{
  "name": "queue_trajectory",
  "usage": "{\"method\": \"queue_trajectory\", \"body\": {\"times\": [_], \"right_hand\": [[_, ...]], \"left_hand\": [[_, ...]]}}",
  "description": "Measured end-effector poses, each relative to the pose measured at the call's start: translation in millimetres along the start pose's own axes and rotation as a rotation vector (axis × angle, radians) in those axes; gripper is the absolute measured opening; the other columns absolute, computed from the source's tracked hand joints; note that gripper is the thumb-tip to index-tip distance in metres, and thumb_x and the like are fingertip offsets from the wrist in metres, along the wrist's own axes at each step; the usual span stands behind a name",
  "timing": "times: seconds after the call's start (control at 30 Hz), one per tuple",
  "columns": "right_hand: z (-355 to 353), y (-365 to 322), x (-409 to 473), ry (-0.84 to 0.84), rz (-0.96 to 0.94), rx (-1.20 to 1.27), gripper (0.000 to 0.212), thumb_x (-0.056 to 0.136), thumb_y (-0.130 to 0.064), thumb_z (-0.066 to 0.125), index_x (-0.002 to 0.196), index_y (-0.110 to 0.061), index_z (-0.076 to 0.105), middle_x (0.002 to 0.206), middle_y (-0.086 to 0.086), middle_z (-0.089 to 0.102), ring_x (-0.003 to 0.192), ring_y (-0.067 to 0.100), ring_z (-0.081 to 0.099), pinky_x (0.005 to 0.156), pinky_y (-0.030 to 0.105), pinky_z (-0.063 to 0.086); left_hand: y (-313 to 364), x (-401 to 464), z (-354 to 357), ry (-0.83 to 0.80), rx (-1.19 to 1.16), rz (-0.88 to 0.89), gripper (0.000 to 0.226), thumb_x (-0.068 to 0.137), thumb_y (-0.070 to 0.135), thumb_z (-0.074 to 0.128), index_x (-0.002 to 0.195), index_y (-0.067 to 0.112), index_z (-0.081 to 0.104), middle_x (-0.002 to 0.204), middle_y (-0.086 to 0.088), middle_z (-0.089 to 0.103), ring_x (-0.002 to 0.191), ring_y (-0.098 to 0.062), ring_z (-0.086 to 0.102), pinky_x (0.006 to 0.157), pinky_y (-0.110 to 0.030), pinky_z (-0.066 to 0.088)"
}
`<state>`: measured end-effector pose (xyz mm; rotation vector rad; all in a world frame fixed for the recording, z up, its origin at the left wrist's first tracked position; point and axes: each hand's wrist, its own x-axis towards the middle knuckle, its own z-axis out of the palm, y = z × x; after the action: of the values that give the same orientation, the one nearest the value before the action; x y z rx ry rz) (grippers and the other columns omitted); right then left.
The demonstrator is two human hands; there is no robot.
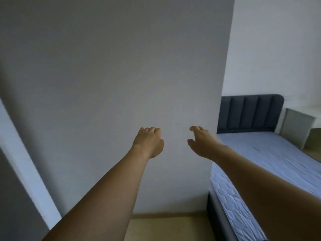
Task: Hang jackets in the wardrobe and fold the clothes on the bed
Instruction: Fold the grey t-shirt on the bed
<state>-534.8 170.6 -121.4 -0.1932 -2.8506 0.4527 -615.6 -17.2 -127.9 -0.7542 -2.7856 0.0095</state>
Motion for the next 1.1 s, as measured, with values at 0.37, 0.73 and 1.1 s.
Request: {"method": "queue_trajectory", "body": {"times": [0.37, 0.73, 1.1], "right_hand": [[-47.1, 265.2, -60.0, -0.116, 0.094, 0.02, 0.053, 0.099, -0.025, 0.049, 0.147, -0.011, 0.032, 0.15, 0.011, 0.039, 0.133, 0.029, 0.042, 0.108, 0.04, 0.039], [-67.2, 499.6, -97.6, -0.223, 0.275, 0.082, 0.052, 0.098, -0.024, 0.05, 0.146, -0.014, 0.033, 0.152, 0.008, 0.036, 0.132, 0.026, 0.043, 0.106, 0.036, 0.037], [-76.6, 795.3, -135.4, -0.468, 0.429, 0.076, 0.053, 0.099, -0.022, 0.045, 0.148, -0.013, 0.029, 0.154, 0.008, 0.033, 0.133, 0.025, 0.041, 0.103, 0.034, 0.037]], "left_hand": [[241.0, 31.4, 37.3, -0.027, -0.114, -0.037, 0.046, 0.099, 0.028, 0.036, 0.139, 0.006, 0.042, 0.144, -0.013, 0.046, 0.131, -0.03, 0.042, 0.112, -0.038, 0.029], [456.1, 93.6, 133.3, -0.226, -0.269, -0.02, 0.041, 0.097, 0.023, 0.035, 0.134, 0.008, 0.044, 0.141, -0.015, 0.047, 0.125, -0.034, 0.046, 0.103, -0.038, 0.035], [668.8, 122.0, 226.0, -0.4, -0.48, -0.201, 0.042, 0.099, 0.027, 0.041, 0.138, 0.013, 0.045, 0.144, -0.011, 0.046, 0.128, -0.029, 0.047, 0.104, -0.035, 0.04]]}}
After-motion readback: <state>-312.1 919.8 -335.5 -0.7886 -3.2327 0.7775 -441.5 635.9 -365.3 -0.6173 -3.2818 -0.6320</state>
